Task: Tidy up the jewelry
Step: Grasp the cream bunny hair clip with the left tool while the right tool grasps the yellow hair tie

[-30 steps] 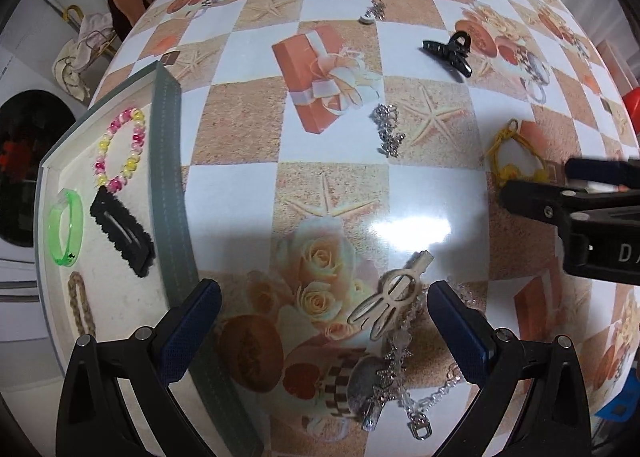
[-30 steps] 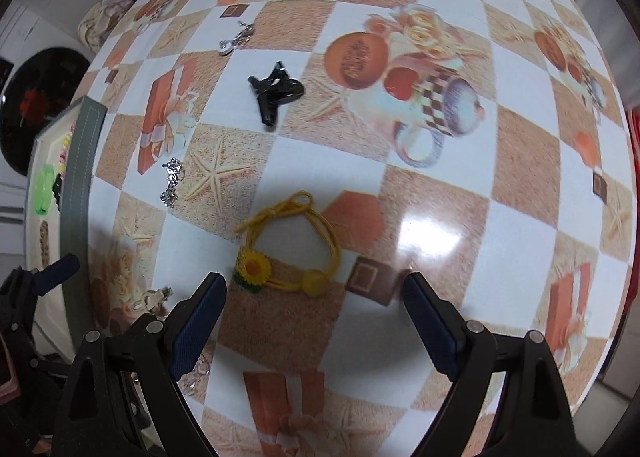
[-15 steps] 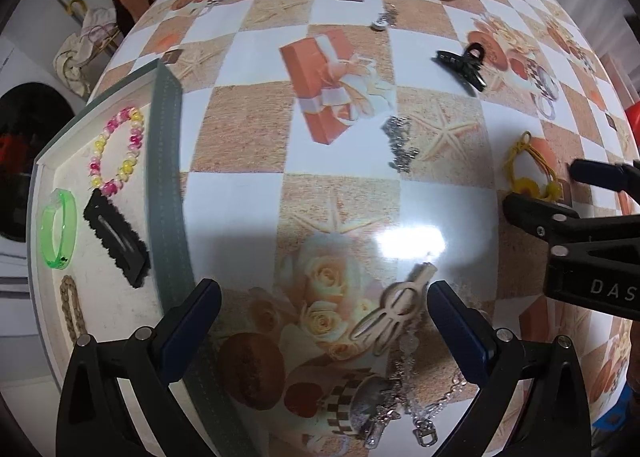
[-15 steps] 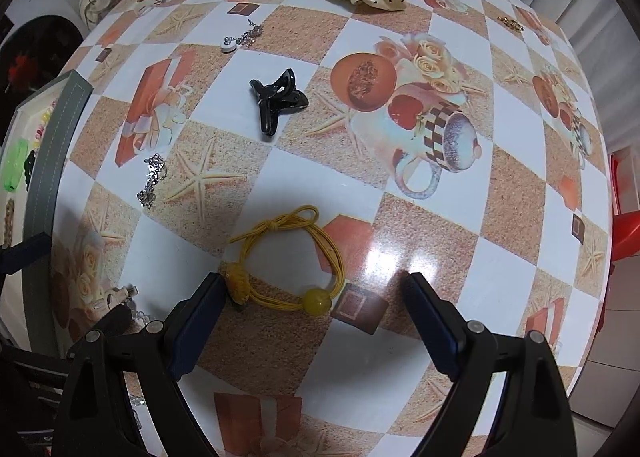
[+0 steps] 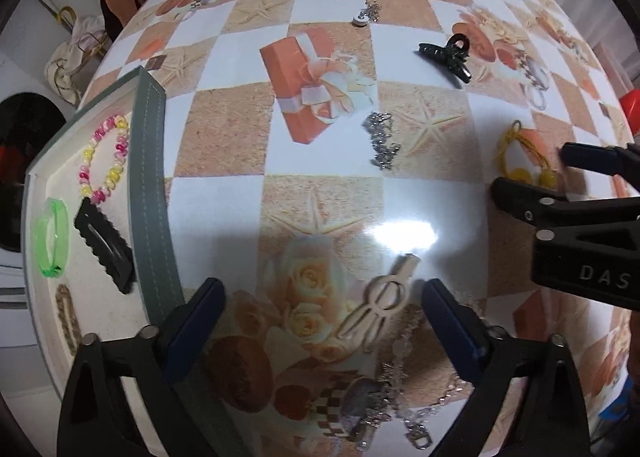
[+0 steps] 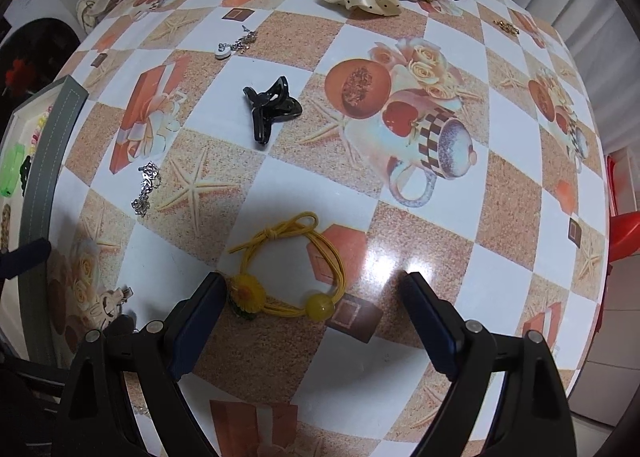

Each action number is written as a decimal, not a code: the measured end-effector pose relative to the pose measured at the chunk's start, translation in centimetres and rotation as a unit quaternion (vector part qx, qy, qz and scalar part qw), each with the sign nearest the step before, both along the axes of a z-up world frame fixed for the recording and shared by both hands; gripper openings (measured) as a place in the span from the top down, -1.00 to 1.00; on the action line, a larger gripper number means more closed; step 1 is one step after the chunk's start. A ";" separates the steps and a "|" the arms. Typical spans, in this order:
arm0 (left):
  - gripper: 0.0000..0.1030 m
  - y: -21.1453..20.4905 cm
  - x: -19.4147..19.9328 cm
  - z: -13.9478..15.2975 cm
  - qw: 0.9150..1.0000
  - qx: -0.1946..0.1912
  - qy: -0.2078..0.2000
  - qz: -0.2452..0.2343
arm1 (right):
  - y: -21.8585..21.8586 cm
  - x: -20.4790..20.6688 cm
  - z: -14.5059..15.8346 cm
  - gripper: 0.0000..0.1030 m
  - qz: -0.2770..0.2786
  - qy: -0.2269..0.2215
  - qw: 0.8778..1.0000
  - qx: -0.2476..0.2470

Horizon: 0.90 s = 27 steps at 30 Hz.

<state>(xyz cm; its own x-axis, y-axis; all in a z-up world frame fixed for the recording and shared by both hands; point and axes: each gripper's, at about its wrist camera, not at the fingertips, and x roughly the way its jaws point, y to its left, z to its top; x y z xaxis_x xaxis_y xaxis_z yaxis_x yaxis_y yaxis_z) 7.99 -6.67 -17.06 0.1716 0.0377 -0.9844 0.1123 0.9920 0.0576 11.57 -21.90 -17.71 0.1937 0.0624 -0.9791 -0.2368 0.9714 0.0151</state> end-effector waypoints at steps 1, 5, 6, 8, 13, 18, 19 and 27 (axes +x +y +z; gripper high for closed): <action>-0.74 -0.1 0.0 0.0 1.000 -0.004 0.003 0.002 | 0.0 0.0 0.0 -0.63 0.002 -0.002 1.000 0.001; -0.16 -0.8 -0.1 0.5 1.000 -0.020 0.005 -0.005 | 0.4 0.1 0.4 -0.24 0.002 -0.009 1.000 0.002; 0.06 -1.1 -0.1 0.6 1.000 -0.022 0.006 -0.012 | 0.4 0.2 0.5 -0.09 0.002 -0.008 1.000 0.002; 0.33 -1.8 -0.2 0.8 1.000 -0.024 0.009 -0.018 | 0.5 0.5 0.7 0.16 0.004 -0.007 1.000 0.003; 0.53 -2.7 -0.2 1.1 0.998 -0.051 0.016 -0.010 | 0.5 0.9 1.1 0.62 0.002 0.003 1.000 0.015; 0.53 -1.6 -0.3 2.3 0.996 -0.083 0.012 0.023 | -1.9 1.2 1.3 0.62 -0.045 0.036 0.994 0.091; 0.53 -1.3 -0.3 2.7 0.996 -0.087 0.009 0.029 | -2.4 1.0 1.3 0.62 -0.052 0.039 0.993 0.101; 0.53 0.0 -1.6 6.1 0.995 -0.089 -0.011 0.053 | -5.1 -0.1 2.6 0.62 -0.088 0.056 0.984 0.144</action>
<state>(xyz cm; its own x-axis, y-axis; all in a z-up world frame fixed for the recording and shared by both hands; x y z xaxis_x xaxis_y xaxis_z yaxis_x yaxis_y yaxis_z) 6.39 -6.71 -10.98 0.1975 -0.1178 -0.9732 0.0079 0.9929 -0.1185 11.42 -27.03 -15.14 0.1186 0.3151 -0.9416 -0.0459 0.9490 0.3118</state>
